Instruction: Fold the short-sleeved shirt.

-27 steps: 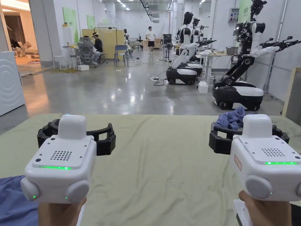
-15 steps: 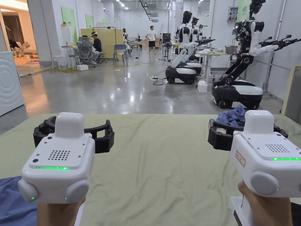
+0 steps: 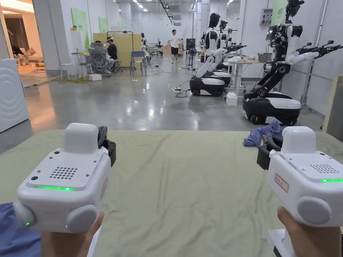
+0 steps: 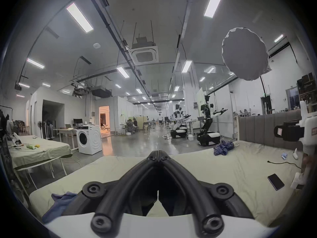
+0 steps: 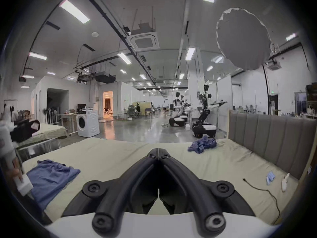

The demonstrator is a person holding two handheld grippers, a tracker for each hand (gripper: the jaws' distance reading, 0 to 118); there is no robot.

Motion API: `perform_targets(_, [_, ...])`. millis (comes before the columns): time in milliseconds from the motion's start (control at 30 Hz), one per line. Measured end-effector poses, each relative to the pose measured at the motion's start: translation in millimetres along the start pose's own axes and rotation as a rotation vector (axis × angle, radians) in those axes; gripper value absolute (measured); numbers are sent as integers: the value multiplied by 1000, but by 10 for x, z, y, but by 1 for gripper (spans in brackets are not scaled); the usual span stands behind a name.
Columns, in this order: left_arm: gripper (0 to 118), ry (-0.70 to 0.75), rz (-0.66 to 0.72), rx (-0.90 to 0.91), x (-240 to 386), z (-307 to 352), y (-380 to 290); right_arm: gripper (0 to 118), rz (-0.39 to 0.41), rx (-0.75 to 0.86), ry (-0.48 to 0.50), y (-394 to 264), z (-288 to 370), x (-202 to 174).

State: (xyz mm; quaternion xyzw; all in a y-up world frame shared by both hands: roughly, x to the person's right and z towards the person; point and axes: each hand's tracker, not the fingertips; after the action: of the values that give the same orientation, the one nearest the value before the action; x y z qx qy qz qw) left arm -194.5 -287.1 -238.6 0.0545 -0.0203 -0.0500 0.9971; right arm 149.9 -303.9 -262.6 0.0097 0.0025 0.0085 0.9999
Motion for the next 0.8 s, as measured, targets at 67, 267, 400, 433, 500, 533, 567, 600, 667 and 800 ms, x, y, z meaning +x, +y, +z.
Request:
perform_targets(67, [0,-11,-14,-1,42,7,-10,1,-7,-20,25,2,-25,9])
perform_targets(267, [0,-36,-40,-6,-30,21,-39,1,26,-7,7,69,87,-17])
perform_targets(400, [0,-30,18,-55,-267,60,-11,1,36,-14,41,173,149,-192])
perform_targets(433, [0,-34,45,-65,-368,79,-7,1,18,-25,80,199,116,-258])
perform_targets(500, [0,14,62,-93,-625,135,-5,1,17,-36,140,275,45,-470])
perform_targets(533, [0,26,64,-99,-757,166,-8,1,25,-31,159,294,15,-615])
perform_targets(567, [0,66,59,-101,-923,227,-11,1,26,-23,194,317,-18,-805])
perform_targets(600, [0,101,63,-99,-1102,304,-3,1,20,-17,238,336,-55,-1020])
perform_targets(667, [0,186,36,-106,-1404,488,6,1,28,-8,321,378,-133,-1450])
perform_targets(800, [0,320,-36,-134,-1965,916,46,1,-12,-21,539,405,-260,-2440])
